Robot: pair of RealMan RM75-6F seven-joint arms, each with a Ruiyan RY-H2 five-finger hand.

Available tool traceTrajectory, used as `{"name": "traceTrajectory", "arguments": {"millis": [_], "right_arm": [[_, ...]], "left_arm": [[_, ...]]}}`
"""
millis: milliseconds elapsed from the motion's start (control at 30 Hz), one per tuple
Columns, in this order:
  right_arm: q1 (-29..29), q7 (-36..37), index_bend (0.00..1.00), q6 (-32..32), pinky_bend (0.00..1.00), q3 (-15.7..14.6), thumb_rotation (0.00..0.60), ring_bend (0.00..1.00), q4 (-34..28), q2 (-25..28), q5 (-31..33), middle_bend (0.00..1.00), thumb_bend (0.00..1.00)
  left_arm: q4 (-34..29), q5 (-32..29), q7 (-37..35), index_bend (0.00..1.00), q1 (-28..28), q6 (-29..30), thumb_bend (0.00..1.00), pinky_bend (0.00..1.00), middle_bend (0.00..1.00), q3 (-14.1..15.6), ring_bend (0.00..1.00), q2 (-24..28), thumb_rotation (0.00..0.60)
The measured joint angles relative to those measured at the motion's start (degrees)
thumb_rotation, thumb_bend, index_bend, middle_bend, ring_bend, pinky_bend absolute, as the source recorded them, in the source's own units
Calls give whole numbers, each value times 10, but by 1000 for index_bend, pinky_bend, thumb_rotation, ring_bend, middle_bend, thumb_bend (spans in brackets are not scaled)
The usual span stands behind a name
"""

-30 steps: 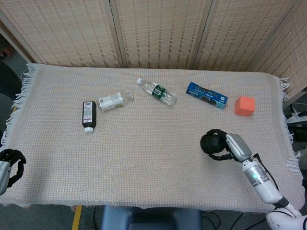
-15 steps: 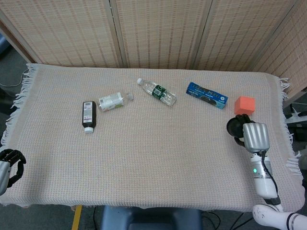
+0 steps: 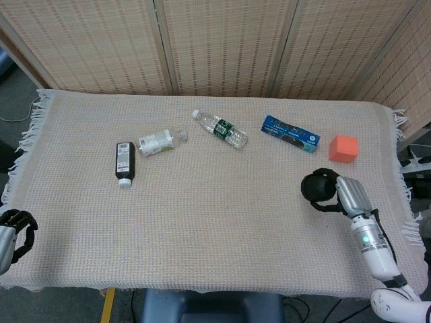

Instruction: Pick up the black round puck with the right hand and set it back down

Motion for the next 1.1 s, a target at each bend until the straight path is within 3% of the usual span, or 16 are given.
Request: {"name": "traceTrajectory", "arguments": {"millis": [100,267,433,567,733,900,1100], "right_arm": [[0,71,624,-33,741,-1,600,639,-10,29,-16,520,344],[0,56,628,-29,748,-2,600,640,-9,30,-3,522,345],[-1,-112,629,14,750,-2,600,640,4,5,41,523,345],[-2,-298,628,84,743,2,600,640,28,-40,77,523,344],[-3,-410,629,120,742,6,600,640,42,-65,93,523,344],[0,-368,631,68,742,4,600,642,21,-47,101,525,345],[17,-230,631,-88,742,-10,600,642,-6,-2,98,525,344]], "left_arm": [[0,-1,0,593,0,1,606,558,465,0,354,0,600],[0,-2,1,592,0,0,607,558,466,-1,354,0,600],[-1,-2,3,591,0,0,607,558,466,-1,354,0,600],[-1,-3,2,592,0,-1,606,558,465,-1,355,1,600],[-1,-3,1,593,0,-2,607,558,466,-1,354,1,600],[-1,-2,1,592,0,-2,608,558,465,-1,354,0,600],[-1,-3,1,592,0,-3,607,558,466,-1,354,1,600]]}}
